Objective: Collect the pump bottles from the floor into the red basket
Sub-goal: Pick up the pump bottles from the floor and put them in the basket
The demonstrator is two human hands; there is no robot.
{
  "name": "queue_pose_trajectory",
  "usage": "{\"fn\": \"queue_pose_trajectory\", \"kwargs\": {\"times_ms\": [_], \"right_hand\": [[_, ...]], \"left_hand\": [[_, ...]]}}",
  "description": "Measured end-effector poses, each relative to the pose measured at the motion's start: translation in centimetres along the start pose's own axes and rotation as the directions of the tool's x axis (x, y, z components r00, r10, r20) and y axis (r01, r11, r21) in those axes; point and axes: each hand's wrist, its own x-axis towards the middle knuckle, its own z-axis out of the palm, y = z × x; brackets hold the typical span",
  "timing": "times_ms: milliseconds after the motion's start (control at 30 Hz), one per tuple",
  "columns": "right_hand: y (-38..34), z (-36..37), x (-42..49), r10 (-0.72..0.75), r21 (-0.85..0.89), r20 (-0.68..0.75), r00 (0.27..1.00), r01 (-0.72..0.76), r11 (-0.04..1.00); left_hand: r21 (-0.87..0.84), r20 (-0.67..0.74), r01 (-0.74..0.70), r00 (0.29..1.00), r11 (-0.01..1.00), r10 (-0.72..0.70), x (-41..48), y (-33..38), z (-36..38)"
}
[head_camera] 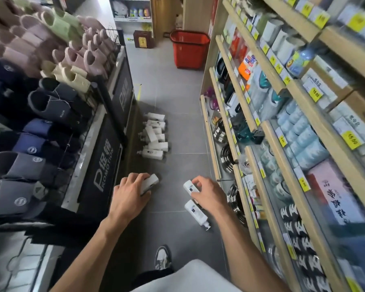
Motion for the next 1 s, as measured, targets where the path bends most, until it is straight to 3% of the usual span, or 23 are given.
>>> {"fn": "queue_pose_trajectory", "kwargs": {"times_ms": [267,600,1000], "right_hand": [[-1.9,0.7,4.5,0.051,0.018,-0.002,0.999,-0.050,0.999],[-0.2,-2.5,12.8,0.075,0.042,-0.035,0.997,-0.073,0.996],[-0.9,-2.0,19.7,0.096,0.060,0.059,0.994,-0.100,0.993]], "left_hand": [[0.000,0.091,-0.051,0.995,0.999,0.050,5.7,-1.3,-0.1],[-0.009,0.117,-0.082,0.990,0.997,0.082,14.4,2.3,-0.2],[-0.009,0.163,-0.031,0.986,0.999,0.032,21.2,1.8,-0.6]]}}
